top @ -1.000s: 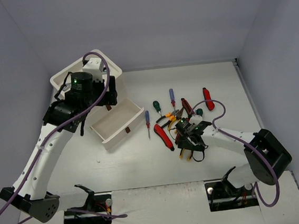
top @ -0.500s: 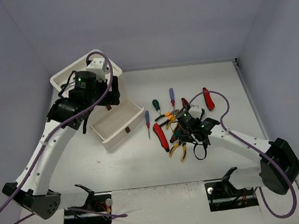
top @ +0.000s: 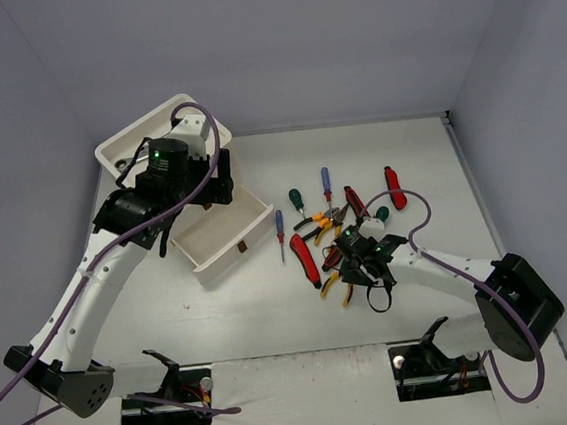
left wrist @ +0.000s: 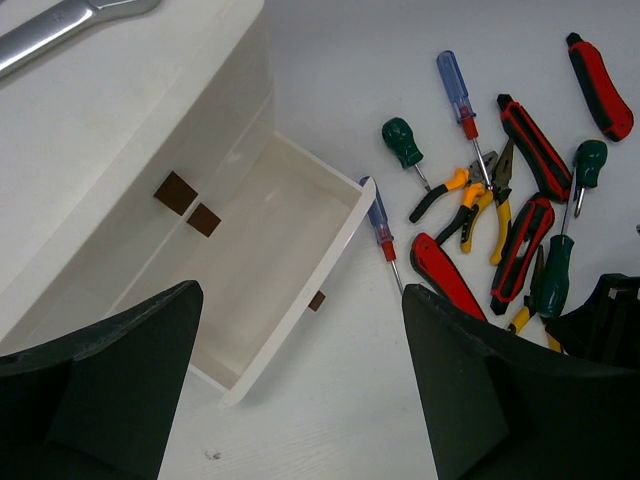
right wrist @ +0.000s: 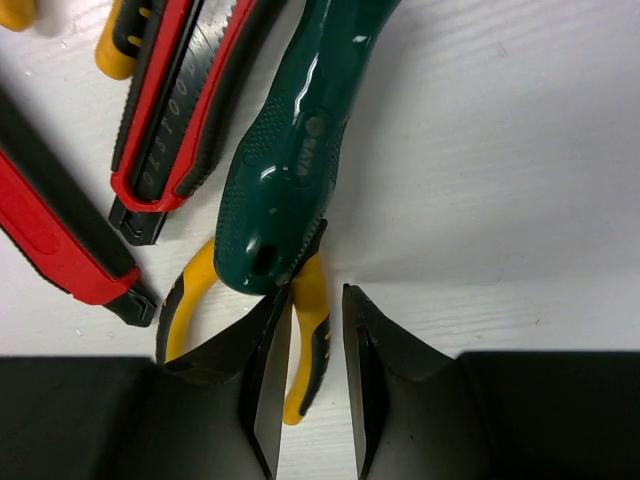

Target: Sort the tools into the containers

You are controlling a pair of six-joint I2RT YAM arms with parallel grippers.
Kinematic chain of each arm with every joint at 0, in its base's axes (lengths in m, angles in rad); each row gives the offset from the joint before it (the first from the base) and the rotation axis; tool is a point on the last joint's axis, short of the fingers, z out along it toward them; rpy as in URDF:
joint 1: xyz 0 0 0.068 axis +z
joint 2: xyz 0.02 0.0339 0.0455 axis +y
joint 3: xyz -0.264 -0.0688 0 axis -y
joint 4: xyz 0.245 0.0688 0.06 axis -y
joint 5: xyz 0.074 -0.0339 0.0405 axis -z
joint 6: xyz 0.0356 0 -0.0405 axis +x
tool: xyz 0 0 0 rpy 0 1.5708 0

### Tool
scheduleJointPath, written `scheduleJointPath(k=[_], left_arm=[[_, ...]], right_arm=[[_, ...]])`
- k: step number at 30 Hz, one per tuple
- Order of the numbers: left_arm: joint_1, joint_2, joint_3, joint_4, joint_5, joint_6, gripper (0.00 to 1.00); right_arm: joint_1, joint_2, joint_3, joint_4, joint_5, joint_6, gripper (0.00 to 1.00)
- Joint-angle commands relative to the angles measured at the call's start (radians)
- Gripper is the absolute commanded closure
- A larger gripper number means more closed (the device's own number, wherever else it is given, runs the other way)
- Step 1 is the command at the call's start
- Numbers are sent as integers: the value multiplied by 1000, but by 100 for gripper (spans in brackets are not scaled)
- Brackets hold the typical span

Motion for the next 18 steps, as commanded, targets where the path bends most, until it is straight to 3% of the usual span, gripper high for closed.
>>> scheduleJointPath(k=[1,9,14,18], left_arm=[[-10,-33,-3,41,8,-19,22],[-13,-22,-3,42,14,-17,22],[-16,-20,-5,43,14,-16,22],[-19,-20,-3,41,12,-16,22]], right_arm=[[8,-23,-24,1,33,38,75],[11,29,-36,4,26,38,71],[18,62,-43,43,-10,21,75],[42,98,-28,74,-37,12,99]])
